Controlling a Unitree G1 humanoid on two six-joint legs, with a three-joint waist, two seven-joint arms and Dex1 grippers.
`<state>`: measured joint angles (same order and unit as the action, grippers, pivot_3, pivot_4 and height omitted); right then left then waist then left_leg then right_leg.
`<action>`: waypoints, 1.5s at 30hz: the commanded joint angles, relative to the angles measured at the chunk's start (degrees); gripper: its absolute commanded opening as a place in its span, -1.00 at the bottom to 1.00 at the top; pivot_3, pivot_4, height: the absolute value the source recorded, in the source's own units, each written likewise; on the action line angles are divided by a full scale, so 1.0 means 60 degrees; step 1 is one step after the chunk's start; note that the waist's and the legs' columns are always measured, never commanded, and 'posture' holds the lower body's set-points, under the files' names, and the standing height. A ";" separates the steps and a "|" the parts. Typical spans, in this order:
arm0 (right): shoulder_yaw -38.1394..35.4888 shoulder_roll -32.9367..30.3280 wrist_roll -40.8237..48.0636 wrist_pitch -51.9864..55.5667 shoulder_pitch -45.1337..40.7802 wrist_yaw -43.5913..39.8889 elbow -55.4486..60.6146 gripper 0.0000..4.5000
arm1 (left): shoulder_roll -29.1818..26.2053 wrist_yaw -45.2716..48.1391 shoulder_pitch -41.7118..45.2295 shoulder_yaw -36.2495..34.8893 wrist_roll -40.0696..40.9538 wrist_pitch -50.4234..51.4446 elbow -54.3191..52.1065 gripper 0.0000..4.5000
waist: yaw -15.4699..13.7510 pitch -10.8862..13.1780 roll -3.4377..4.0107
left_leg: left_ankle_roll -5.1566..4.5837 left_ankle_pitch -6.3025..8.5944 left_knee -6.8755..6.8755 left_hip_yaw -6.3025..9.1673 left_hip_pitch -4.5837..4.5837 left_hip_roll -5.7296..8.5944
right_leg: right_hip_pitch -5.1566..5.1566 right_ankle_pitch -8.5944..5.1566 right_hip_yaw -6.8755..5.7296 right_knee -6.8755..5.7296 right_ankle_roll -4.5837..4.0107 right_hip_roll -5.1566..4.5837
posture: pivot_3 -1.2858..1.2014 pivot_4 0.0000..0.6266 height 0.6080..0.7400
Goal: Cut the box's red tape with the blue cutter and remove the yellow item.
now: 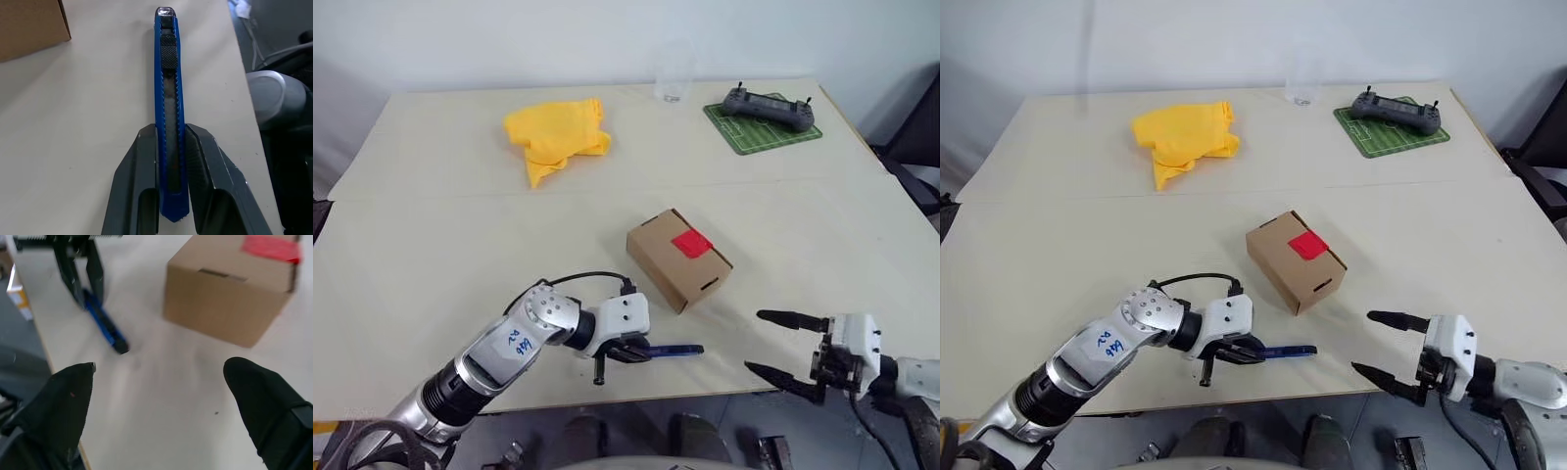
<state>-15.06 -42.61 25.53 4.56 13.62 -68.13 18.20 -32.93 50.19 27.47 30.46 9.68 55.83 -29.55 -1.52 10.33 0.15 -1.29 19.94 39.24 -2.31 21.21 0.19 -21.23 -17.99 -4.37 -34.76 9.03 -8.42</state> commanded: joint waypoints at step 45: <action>0.4744 0.0010 -0.1653 0.2868 -0.3567 0.0548 0.0046 -0.99 | 0.0690 -0.0915 0.1092 0.1325 -0.0108 0.0448 0.0591 -0.81 | -0.0021 -0.0020 -0.0019 | -0.0010 -0.0023 0.0054 0.0079 -0.0030 0.0017 | 0.0122 0.0002 -0.0018 0.0099 -0.0001 -0.0013 | 0.03 -0.52 1.00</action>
<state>12.70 -41.86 15.58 20.61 -9.06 -64.67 17.96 -29.26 44.77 34.09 36.58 9.19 58.78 -26.46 -1.65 10.21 0.04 -1.35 19.80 39.57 -1.83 21.03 0.30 -20.49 -17.98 -4.47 -34.15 9.03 -8.49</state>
